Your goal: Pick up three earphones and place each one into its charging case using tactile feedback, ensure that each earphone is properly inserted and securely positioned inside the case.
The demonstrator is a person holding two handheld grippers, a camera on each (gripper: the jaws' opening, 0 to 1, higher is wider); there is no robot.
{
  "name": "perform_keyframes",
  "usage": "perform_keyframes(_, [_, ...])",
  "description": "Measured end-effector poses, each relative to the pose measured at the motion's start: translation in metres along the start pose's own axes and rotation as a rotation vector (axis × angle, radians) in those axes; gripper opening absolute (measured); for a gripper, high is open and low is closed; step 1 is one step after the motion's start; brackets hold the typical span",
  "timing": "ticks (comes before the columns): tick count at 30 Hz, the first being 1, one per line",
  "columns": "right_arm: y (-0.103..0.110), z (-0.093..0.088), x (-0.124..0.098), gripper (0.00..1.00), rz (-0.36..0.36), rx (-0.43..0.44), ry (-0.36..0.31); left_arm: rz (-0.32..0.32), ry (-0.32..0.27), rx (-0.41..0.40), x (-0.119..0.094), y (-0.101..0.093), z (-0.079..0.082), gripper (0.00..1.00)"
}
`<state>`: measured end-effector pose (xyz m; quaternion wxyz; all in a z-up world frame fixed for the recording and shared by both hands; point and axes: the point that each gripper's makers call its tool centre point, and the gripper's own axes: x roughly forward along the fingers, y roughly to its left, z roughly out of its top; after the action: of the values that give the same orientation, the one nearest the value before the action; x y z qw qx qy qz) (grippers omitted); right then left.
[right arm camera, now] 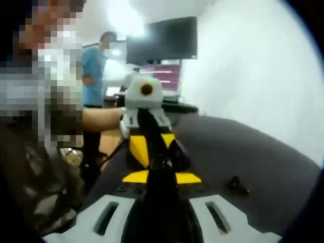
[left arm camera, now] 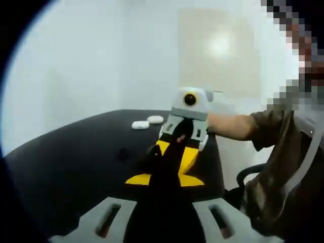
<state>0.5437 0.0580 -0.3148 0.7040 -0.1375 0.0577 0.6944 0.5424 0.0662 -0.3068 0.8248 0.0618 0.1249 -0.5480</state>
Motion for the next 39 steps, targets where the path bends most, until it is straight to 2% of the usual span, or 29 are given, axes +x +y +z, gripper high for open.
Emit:
perform_keyframes(2, [-0.005,-0.010,-0.003,0.23,-0.027,-0.001,0.060,-0.007,0.000,-0.008,0.000,0.000,-0.001,0.14])
perform_keyframes(3, [-0.006,-0.003,-0.009,0.23,-0.035,-0.004,0.032,-0.007,-0.002,-0.008,0.000,0.000,0.000,0.14])
perform_keyframes(8, [-0.011,-0.002,-0.036,0.22,-0.082,-0.025,0.051,-0.008,-0.011,0.026,-0.001,-0.001,-0.001,0.14])
perform_keyframes(10, [-0.011,-0.002,-0.033,0.21,-0.080,0.012,0.040,-0.010,-0.015,0.025,-0.001,-0.001,0.000,0.14])
perform_keyframes(14, [0.000,-0.007,-0.017,0.21,-0.044,-0.040,0.058,-0.011,-0.025,0.020,-0.001,-0.002,-0.001,0.14])
perform_keyframes(21, [0.003,-0.003,0.003,0.21,0.016,-0.044,0.046,-0.034,-0.023,0.009,-0.001,-0.006,-0.002,0.14])
perform_keyframes(26, [0.009,-0.004,0.000,0.18,0.036,-0.038,0.035,-0.037,0.004,0.053,0.002,-0.010,-0.008,0.18])
perform_keyframes(29, [0.008,-0.005,-0.003,0.18,0.039,-0.001,0.022,-0.030,-0.025,0.056,-0.002,-0.007,-0.003,0.21])
perform_keyframes(32, [0.004,-0.005,-0.006,0.18,0.032,0.043,0.006,0.011,-0.122,0.038,-0.017,0.005,0.013,0.22])
perform_keyframes(34, [0.002,-0.006,-0.005,0.18,0.016,0.053,0.005,0.042,-0.180,-0.021,-0.036,0.017,0.021,0.21])
perform_keyframes(37, [0.002,-0.006,-0.005,0.18,0.003,0.046,0.005,0.175,-0.164,-0.051,-0.065,0.043,0.013,0.17])
perform_keyframes(39, [0.003,-0.005,-0.004,0.18,0.002,0.017,0.003,0.172,-0.168,-0.073,-0.070,0.042,0.012,0.15])
